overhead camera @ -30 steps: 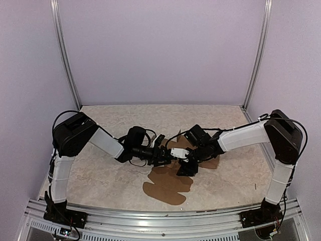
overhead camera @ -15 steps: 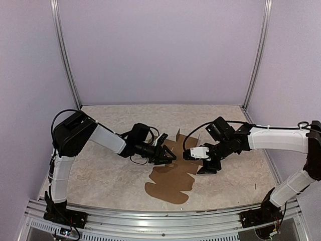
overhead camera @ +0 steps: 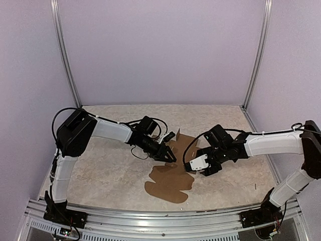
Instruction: Fold the paper box
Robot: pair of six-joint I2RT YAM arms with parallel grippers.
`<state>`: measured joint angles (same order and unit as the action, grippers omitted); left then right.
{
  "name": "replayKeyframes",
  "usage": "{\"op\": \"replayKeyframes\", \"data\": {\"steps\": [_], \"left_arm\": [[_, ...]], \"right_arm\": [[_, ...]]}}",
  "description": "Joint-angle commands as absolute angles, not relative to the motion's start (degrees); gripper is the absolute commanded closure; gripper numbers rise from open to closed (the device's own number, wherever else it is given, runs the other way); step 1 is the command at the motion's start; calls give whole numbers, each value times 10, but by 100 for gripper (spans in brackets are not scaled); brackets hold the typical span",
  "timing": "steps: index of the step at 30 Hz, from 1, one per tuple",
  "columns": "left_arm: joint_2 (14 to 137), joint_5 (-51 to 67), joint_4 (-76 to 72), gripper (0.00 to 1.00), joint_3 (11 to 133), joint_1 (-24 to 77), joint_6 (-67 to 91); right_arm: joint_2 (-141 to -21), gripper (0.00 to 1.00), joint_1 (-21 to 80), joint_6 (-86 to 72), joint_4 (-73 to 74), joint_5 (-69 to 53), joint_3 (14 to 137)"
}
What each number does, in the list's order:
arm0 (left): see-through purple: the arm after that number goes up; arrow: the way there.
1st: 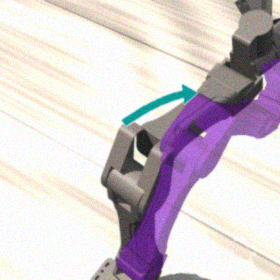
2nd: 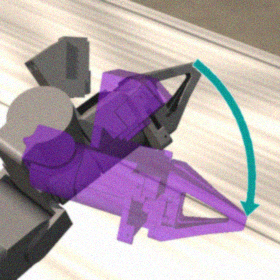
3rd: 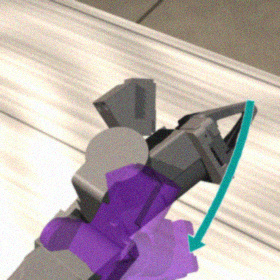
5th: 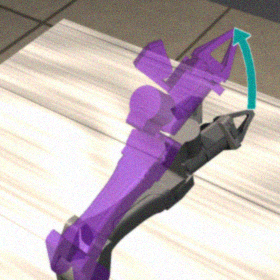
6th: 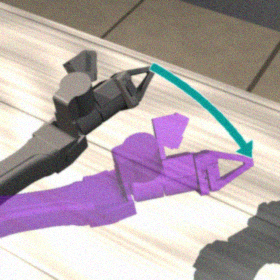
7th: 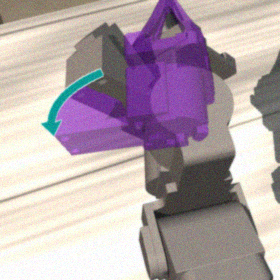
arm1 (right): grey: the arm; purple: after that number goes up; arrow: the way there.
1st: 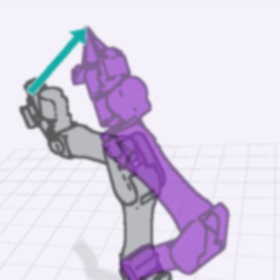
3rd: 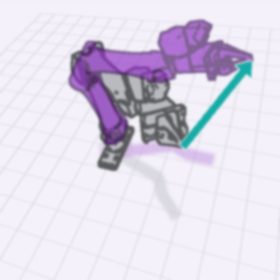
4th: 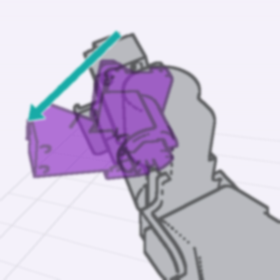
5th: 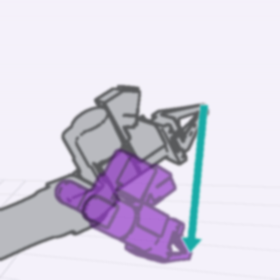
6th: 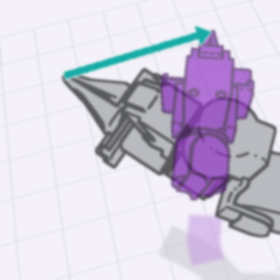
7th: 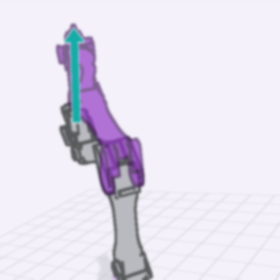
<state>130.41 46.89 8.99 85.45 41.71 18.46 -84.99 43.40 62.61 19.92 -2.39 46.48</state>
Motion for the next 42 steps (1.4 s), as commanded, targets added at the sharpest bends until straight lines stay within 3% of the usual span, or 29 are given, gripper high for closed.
{"op": "replayKeyframes", "data": {"steps": [1, 8, 13, 19, 30, 42], "left_arm": [[1379, 357, 246, 59, 823, 410, 138], [1377, 311, 252, 62, 835, 431, 168], [1380, 236, 295, 64, 852, 462, 175], [1400, 151, 342, 67, 875, 506, 163], [1423, 149, 339, 71, 866, 519, 174], [1436, 117, 353, 72, 871, 531, 178]], "right_arm": [[-878, 33, 450, 656, 143, -4, 451], [-833, 34, 433, 566, 194, -39, 457], [-797, 34, 304, 472, 242, -179, 498], [-848, 34, 174, 341, 265, -279, 563], [-987, 34, 127, 186, 342, -258, 627], [-1007, 32, 66, 153, 376, -250, 614]]}}
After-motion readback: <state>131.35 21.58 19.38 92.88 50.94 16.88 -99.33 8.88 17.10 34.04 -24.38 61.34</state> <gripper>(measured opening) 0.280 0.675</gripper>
